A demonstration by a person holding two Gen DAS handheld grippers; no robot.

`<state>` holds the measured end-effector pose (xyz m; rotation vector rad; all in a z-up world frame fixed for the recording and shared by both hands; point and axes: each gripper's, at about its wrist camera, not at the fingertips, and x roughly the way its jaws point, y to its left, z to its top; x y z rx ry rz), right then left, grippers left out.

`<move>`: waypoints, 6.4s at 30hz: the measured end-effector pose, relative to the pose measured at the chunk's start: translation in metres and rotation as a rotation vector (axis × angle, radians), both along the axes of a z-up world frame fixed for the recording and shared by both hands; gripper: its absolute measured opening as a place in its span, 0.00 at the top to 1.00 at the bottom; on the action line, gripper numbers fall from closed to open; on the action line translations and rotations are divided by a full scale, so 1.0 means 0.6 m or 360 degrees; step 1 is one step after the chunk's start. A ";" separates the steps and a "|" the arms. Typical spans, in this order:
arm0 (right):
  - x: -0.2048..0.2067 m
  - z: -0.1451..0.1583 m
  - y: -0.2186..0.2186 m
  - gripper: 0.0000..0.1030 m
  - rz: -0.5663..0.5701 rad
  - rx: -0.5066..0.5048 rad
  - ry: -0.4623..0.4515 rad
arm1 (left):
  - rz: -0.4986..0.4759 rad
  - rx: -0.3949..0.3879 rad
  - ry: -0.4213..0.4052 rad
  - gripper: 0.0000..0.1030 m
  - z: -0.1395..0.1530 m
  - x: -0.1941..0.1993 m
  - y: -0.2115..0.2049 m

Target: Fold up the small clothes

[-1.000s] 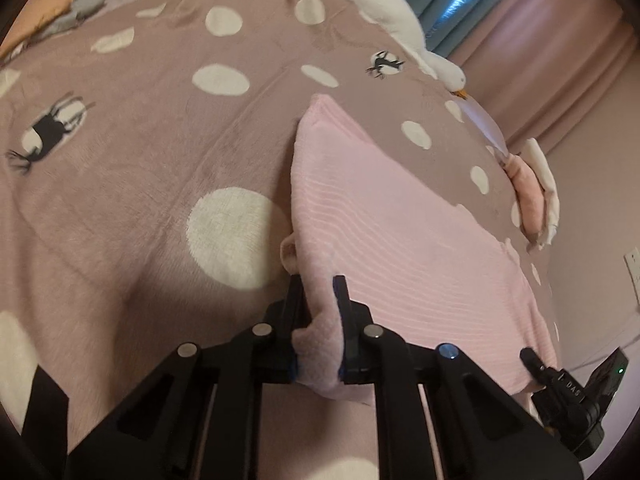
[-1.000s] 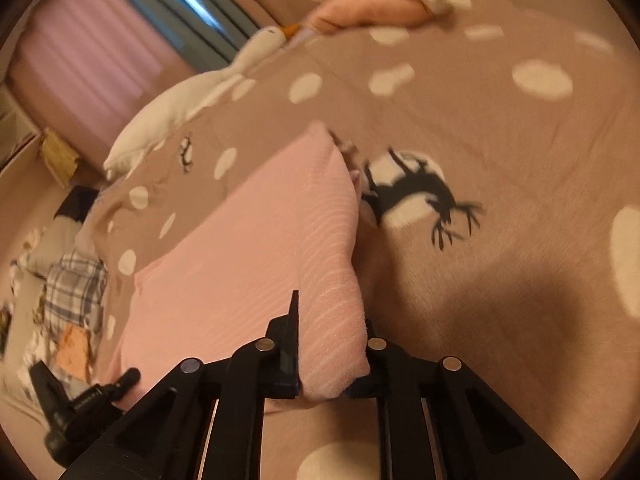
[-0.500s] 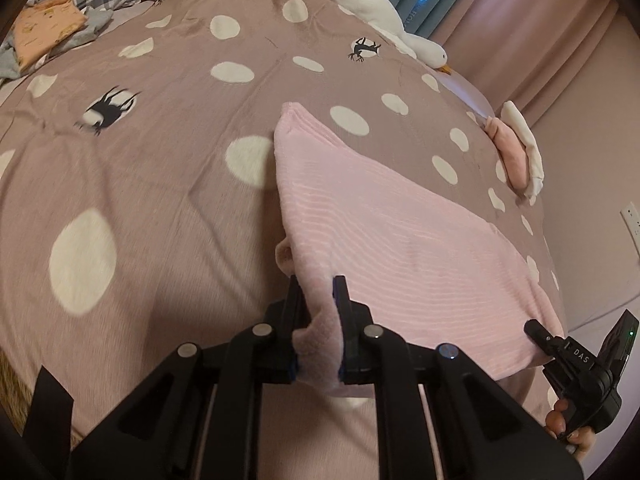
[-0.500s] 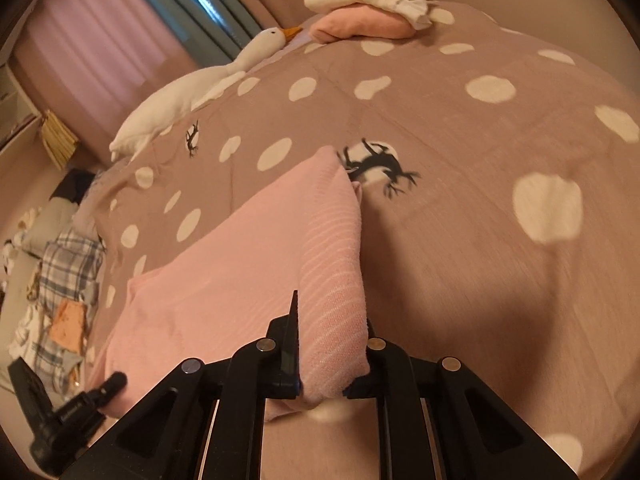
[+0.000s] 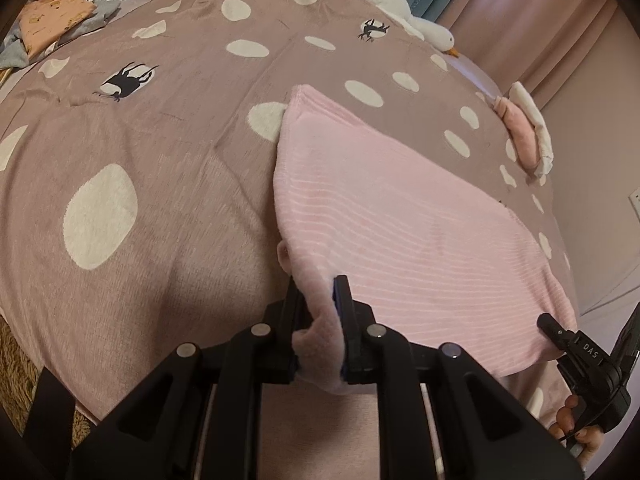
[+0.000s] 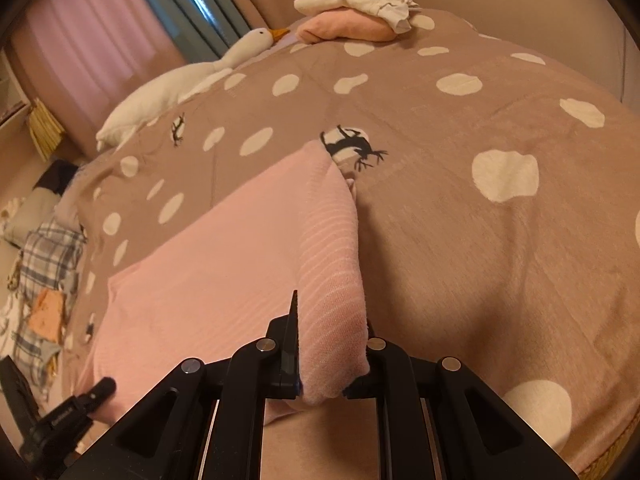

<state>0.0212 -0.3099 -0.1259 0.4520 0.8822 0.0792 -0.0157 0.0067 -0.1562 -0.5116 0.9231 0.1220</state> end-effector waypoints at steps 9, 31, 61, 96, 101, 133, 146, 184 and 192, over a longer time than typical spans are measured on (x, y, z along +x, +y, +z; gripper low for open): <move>-0.001 -0.003 0.007 0.86 -0.0015 -0.0058 -0.0008 | -0.0007 0.0069 0.0048 0.76 -0.005 0.000 -0.001; 0.003 0.065 0.070 0.86 0.0158 -0.0260 -0.0301 | 0.0064 0.0105 -0.0112 0.42 0.052 -0.020 0.029; -0.034 0.010 0.320 0.86 0.1132 -0.0554 -0.0272 | 0.0196 0.0051 -0.0092 0.35 0.047 -0.026 0.085; 0.020 0.030 0.141 0.45 0.0562 -0.0243 -0.0136 | -0.0537 -0.0078 0.0039 0.30 0.029 0.111 -0.061; 0.020 0.016 0.134 0.45 0.0568 -0.0236 -0.0105 | -0.0537 -0.0126 0.0088 0.30 -0.001 0.133 -0.062; 0.018 0.012 0.146 0.45 0.0636 -0.0247 -0.0112 | -0.0431 0.0179 -0.0074 0.83 0.064 0.093 0.032; 0.015 0.014 0.168 0.45 0.0687 -0.0283 -0.0116 | -0.0253 0.0131 0.0005 0.32 0.031 0.074 0.077; 0.079 0.009 0.283 0.67 0.1002 -0.0013 -0.0042 | -0.0347 -0.0057 -0.0067 0.70 0.031 0.071 0.004; 0.071 0.086 0.208 0.67 0.0939 -0.0040 -0.0293 | -0.0419 -0.0011 -0.0274 0.70 0.106 0.071 -0.060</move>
